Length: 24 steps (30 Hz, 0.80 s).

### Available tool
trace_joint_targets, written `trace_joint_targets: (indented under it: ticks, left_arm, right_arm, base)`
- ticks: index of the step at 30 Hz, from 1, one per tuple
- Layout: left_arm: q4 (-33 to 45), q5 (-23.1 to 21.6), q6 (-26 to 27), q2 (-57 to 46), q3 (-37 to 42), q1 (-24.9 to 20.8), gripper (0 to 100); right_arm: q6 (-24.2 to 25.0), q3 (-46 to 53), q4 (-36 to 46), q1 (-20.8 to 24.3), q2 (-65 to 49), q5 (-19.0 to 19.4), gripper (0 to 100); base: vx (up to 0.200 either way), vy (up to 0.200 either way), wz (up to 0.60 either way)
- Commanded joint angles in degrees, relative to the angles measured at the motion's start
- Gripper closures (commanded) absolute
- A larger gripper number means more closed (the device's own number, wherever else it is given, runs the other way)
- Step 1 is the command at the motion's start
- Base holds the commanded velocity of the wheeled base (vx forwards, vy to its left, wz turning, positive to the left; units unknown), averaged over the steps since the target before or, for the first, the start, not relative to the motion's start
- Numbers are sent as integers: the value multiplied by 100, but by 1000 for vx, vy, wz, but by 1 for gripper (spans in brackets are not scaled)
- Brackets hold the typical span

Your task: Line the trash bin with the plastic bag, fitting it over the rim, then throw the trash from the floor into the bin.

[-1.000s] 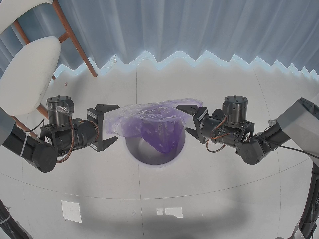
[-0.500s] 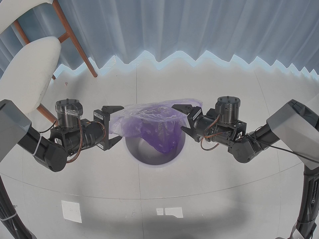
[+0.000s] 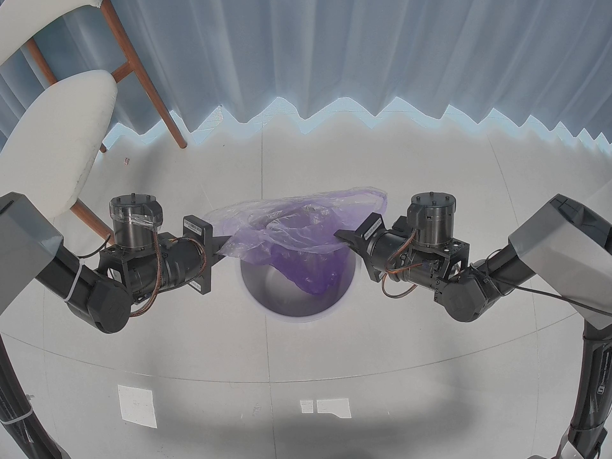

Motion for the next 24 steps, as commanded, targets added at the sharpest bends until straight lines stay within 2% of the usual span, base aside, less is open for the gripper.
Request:
trace_joint_targets:
  ticks: [1, 10, 16, 24]
  left_arm:
    - [2, -2, 33, -195, 156, -45, 100]
    - [-16, -28, 69, -529, 674, -80, 100]
    - [-16, -28, 640, -600, 1325, -106, 100]
    - [-25, -28, 666, -960, 1966, -133, 100]
  right_arm:
    - [-10, 301, -22, 11, -190, -39, 100]
    - [-159, 1039, -83, -95, -577, -83, 100]
    - [-265, 1777, -470, -121, -849, -83, 100]
    - [-361, 2709, -927, -121, -1166, -83, 100]
  base:
    - [0, 0, 0]
    - [0, 0, 0]
    - [0, 0, 0]
    - [0, 0, 0]
